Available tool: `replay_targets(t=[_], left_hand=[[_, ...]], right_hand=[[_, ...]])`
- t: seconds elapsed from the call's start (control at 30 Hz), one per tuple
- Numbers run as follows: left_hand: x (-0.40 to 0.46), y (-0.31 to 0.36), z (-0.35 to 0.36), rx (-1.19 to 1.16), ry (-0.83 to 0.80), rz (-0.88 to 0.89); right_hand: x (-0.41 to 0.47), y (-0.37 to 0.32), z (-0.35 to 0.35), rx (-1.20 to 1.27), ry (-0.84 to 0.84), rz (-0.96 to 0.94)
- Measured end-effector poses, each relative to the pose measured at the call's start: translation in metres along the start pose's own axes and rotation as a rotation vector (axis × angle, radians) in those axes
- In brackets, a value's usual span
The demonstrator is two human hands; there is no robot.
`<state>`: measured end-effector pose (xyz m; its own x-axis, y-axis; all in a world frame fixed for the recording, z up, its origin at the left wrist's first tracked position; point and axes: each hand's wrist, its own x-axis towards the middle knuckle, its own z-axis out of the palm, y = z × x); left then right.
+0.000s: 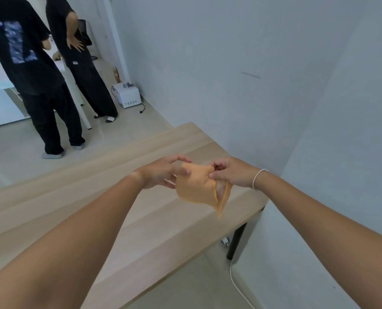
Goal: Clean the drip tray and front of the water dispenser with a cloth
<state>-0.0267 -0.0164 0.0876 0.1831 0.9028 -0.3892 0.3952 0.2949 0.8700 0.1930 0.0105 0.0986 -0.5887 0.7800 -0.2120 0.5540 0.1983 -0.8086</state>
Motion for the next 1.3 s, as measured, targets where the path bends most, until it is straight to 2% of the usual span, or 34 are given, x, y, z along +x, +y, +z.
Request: replay_targets(t=[0.2,0.33,0.5,0.63,0.87,1.1,1.3], left_hand=[[0.069,0.003,-0.015,0.194,-0.082,0.052],[0.103,-0.004,-0.012,0.251,0.052,0.176],[0.116,-0.014,-0.011,0.312,0.193,0.289],[0.109,-0.037,0.009,0.378,0.18,0.263],[0.084,-0.106,0.099,0.451,0.005,0.085],[0.069,-0.115,0.129,0.5,0.089,0.002],[0.059,-0.105,0.137,0.519,0.155,-0.001]], right_hand=[[0.05,0.036,-0.016,-0.122,0.095,0.12],[0.083,0.056,-0.026,-0.258,0.141,0.141],[0.106,0.069,-0.03,-0.489,0.254,-0.019],[0.099,0.104,-0.009,-0.663,0.259,-0.138],[0.045,0.182,0.042,-0.772,-0.043,-0.158],[0.015,0.2,0.04,-0.713,-0.007,-0.195],[-0.001,0.194,0.031,-0.674,0.053,-0.147]])
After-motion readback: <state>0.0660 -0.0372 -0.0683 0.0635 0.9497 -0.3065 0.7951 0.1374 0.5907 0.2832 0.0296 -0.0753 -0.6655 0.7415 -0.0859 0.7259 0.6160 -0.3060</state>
